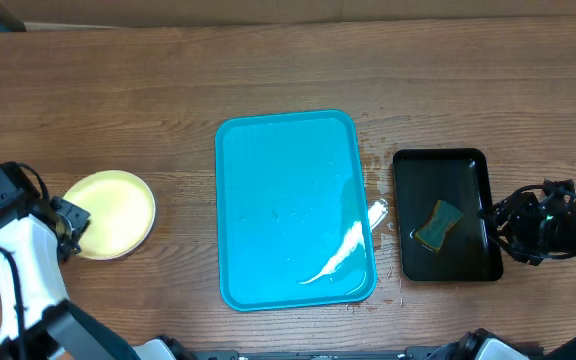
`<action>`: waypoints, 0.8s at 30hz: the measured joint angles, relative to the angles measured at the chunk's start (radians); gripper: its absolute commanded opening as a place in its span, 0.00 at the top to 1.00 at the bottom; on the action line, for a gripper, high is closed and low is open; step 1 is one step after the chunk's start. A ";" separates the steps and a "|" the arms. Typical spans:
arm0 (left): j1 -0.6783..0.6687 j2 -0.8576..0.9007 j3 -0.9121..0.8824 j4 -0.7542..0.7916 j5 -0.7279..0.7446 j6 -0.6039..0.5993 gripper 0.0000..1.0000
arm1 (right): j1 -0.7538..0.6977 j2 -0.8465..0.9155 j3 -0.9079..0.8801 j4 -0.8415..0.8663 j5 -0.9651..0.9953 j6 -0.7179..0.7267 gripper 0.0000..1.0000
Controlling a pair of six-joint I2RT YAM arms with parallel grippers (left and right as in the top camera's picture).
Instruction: Clean dirty plates on tray and stack at the side
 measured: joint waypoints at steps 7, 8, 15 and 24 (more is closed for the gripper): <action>-0.002 -0.004 0.044 -0.087 0.171 0.068 0.37 | 0.000 0.000 0.000 -0.002 -0.006 -0.015 0.49; -0.008 -0.011 0.068 -0.104 0.215 0.094 0.33 | 0.000 0.000 0.000 -0.002 -0.018 -0.030 0.44; -0.198 -0.175 0.301 -0.271 0.484 0.307 0.29 | 0.050 -0.134 0.000 -0.003 -0.140 -0.168 0.31; -0.579 -0.455 0.351 -0.428 0.497 0.441 0.00 | 0.323 -0.540 0.002 0.005 -0.189 -0.220 0.27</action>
